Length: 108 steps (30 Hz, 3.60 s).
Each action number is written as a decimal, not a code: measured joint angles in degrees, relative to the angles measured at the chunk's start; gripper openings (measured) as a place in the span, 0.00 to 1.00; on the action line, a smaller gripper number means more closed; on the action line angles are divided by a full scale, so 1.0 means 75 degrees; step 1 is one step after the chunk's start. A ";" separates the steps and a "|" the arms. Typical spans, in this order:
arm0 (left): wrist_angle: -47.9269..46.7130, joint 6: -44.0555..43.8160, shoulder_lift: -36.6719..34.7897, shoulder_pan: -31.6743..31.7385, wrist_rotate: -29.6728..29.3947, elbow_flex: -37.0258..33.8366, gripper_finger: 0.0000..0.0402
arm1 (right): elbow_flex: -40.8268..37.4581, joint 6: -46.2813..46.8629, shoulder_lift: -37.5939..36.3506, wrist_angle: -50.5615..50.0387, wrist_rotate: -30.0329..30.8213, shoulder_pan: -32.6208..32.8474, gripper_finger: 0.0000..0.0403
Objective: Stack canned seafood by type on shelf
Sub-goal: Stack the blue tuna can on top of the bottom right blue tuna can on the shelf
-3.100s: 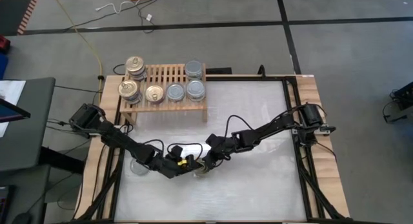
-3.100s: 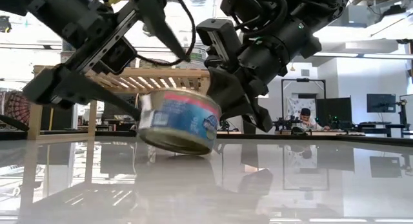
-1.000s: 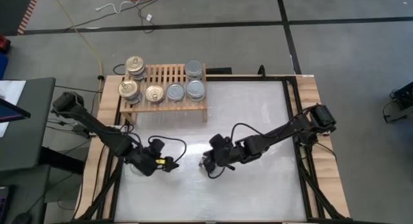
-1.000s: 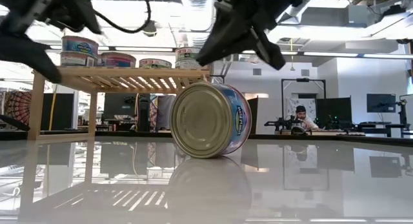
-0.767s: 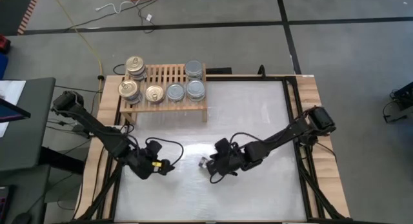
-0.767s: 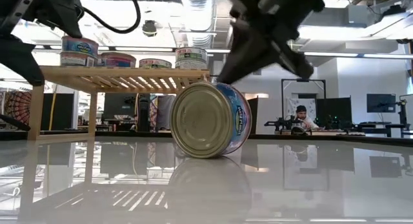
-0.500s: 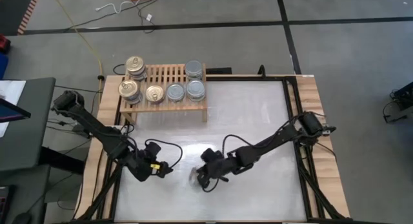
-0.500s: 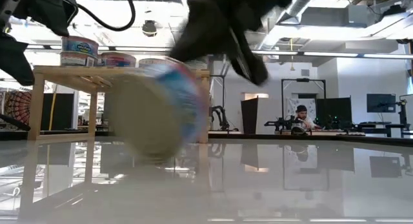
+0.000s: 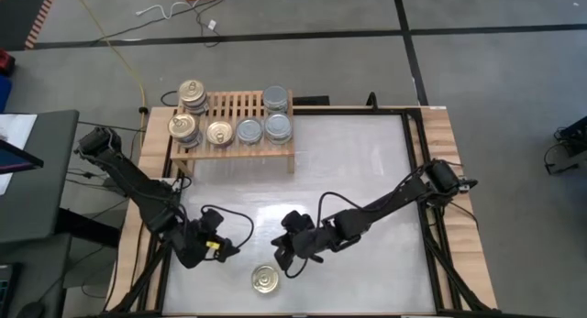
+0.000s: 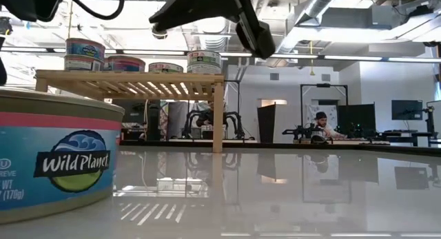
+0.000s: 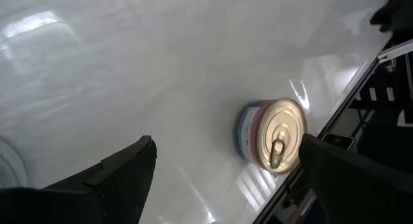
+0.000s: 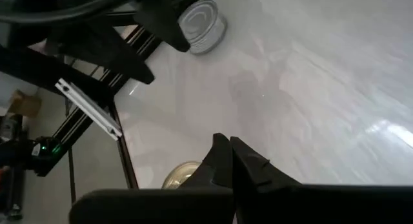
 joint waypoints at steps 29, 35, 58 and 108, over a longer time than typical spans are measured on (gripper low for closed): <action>-0.0028 0.0618 0.0003 -0.0119 0.0079 0.0000 0.91 | 0.2200 -0.3071 0.2343 0.0546 0.0042 0.0924 0.04; -0.0031 0.0529 0.0000 -0.0269 0.0100 0.0000 0.91 | 0.2197 -0.2983 0.2349 0.0022 0.0029 0.0834 0.04; -0.0041 0.0210 0.0003 -0.0296 0.0088 0.0000 0.91 | 0.2225 -0.2249 0.2378 -0.2233 -0.0852 -0.0017 0.04; 0.3950 0.2193 0.1747 0.3276 -0.0660 0.0003 0.91 | -0.6584 0.1361 -0.5187 0.0504 0.1810 0.0050 0.16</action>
